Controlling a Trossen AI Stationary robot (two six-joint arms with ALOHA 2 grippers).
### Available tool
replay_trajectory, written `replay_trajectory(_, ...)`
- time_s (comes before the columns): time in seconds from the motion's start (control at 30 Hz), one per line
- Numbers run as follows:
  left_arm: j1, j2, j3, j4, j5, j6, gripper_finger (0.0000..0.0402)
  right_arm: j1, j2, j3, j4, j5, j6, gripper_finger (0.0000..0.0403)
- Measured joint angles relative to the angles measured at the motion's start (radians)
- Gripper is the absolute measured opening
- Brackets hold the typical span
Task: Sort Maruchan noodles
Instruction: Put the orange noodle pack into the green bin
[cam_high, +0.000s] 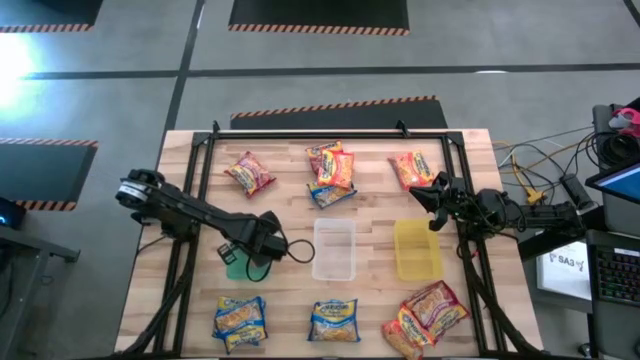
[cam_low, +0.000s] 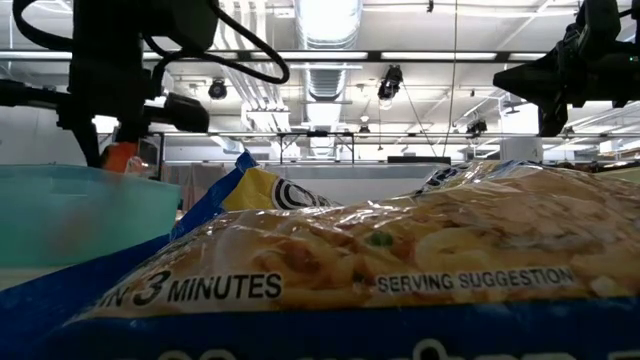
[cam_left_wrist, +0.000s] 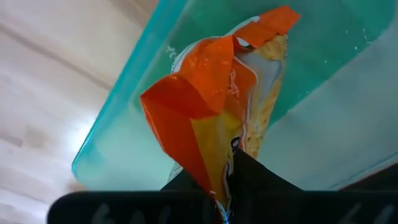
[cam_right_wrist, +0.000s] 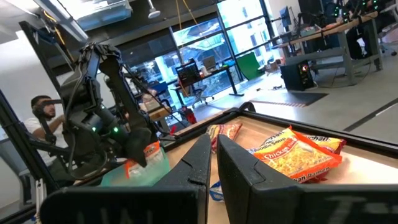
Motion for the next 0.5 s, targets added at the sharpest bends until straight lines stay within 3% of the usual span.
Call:
replay_trajectory(0.2, 0.000, -0.052, 0.002, -0.003, -0.005, -0.152, 0.0001, 0.000, 0.000, 0.000, 0.000, 0.000, 0.000, 0.0018)
replay_trajectory(0.5, 0.000, -0.101, 0.003, -0.038, -0.118, -0.597, 0.0000, 0.000, 0.000, 0.000, 0.000, 0.000, 0.000, 0.0018)
